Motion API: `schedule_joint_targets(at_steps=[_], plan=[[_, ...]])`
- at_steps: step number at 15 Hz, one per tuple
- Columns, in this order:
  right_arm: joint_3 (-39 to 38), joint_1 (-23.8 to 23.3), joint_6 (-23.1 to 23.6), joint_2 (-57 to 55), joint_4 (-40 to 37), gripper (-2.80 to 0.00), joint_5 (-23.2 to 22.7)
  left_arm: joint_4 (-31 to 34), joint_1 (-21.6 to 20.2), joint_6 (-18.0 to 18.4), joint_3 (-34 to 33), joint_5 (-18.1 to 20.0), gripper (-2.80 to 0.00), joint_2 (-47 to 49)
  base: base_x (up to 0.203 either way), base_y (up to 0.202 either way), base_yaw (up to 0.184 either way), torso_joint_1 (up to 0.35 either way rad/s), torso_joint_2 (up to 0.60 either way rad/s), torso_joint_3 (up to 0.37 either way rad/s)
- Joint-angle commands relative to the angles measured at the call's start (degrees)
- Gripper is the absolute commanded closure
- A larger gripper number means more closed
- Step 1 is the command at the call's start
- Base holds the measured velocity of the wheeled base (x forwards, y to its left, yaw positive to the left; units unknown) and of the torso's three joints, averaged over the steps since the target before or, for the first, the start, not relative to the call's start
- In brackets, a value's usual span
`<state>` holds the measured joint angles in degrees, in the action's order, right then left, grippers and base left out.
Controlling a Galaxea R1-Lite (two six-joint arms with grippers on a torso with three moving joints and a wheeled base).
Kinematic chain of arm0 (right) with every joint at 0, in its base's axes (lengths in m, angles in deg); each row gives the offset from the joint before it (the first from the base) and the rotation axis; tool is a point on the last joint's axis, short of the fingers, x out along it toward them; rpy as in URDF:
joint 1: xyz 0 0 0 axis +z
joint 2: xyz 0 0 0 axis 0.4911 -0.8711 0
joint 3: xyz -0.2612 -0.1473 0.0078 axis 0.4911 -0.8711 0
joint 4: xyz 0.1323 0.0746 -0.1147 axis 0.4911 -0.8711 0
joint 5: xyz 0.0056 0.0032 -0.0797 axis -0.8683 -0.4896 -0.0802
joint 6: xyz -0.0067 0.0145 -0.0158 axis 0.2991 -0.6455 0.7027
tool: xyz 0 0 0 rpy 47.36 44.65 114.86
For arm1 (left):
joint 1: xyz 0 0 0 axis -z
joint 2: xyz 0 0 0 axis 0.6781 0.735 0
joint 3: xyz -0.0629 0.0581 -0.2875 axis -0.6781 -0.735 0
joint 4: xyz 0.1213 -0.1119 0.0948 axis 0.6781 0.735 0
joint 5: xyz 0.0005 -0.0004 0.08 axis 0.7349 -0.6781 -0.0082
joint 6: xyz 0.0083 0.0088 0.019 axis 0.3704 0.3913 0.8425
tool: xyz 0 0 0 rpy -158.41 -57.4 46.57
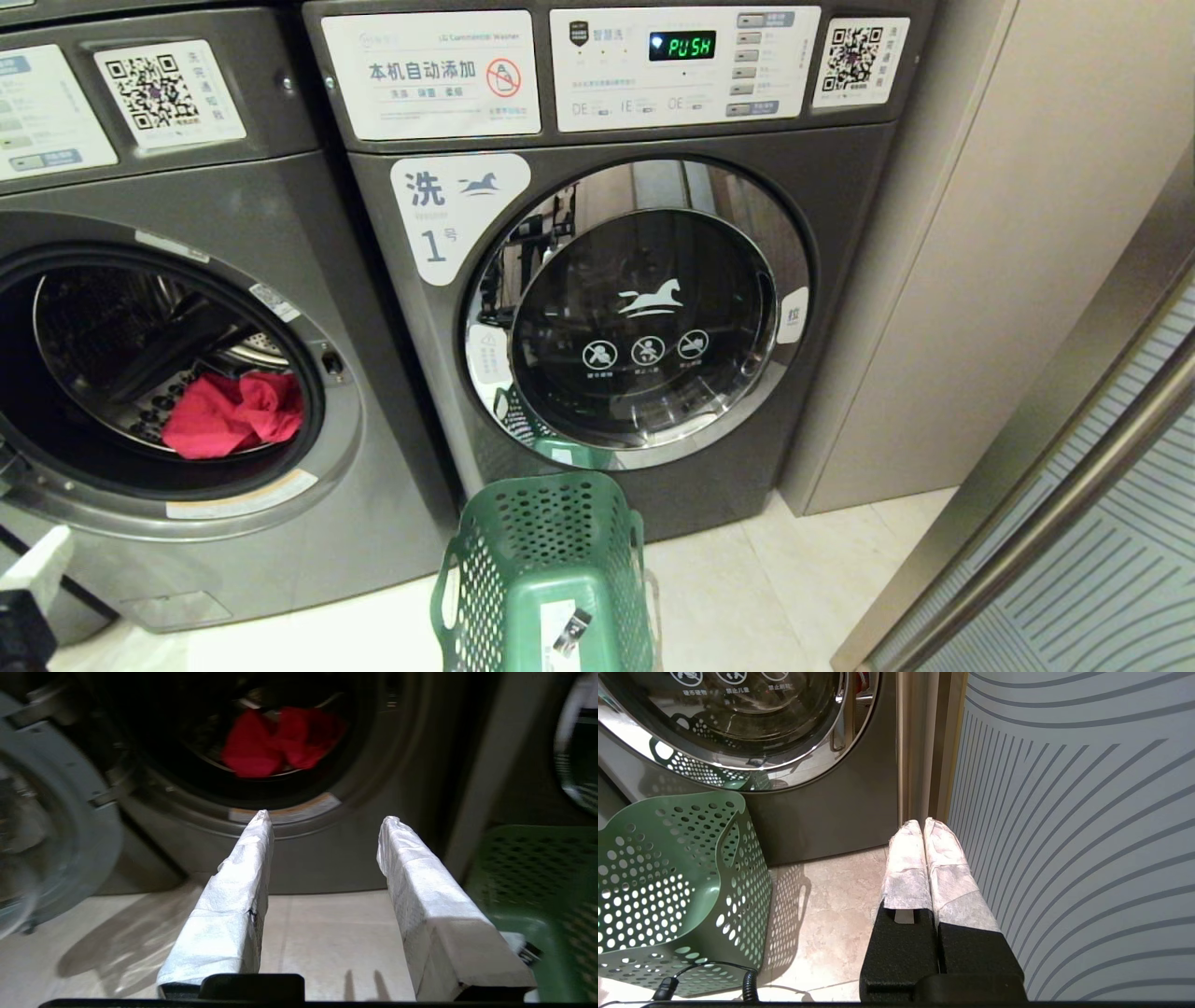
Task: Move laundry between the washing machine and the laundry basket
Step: Open the lid of the washing machine, then place the clothes into the washing machine
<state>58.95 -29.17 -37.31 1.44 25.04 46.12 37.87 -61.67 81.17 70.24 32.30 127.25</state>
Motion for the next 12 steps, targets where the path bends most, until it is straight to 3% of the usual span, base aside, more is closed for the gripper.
schedule_joint_targets(at_steps=[1,3,6,9,12], plan=[[0.0,0.0,0.0,0.0,0.0,0.00,0.0,3.1,7.0,-1.1,-1.8,0.1,0.00,-9.0,0.000,0.000,0.000,0.000,0.00,0.000],[0.0,0.0,0.0,0.0,0.0,0.00,0.0,14.6,12.2,-3.7,-2.5,1.1,0.00,-20.7,0.000,0.000,0.000,0.000,0.00,0.000],[0.0,0.0,0.0,0.0,0.0,0.00,0.0,30.5,16.2,-6.3,-2.6,4.9,0.00,-40.2,0.000,0.000,0.000,0.000,0.00,0.000],[0.0,0.1,0.0,0.0,0.0,0.00,0.0,38.9,18.5,-7.5,-2.6,7.2,0.00,-53.1,0.000,0.000,0.000,0.000,0.00,0.000],[0.0,0.0,0.0,0.0,0.0,0.00,0.0,45.1,19.1,-6.8,-3.2,0.9,0.00,-53.8,0.000,0.000,0.000,0.000,0.00,0.000]])
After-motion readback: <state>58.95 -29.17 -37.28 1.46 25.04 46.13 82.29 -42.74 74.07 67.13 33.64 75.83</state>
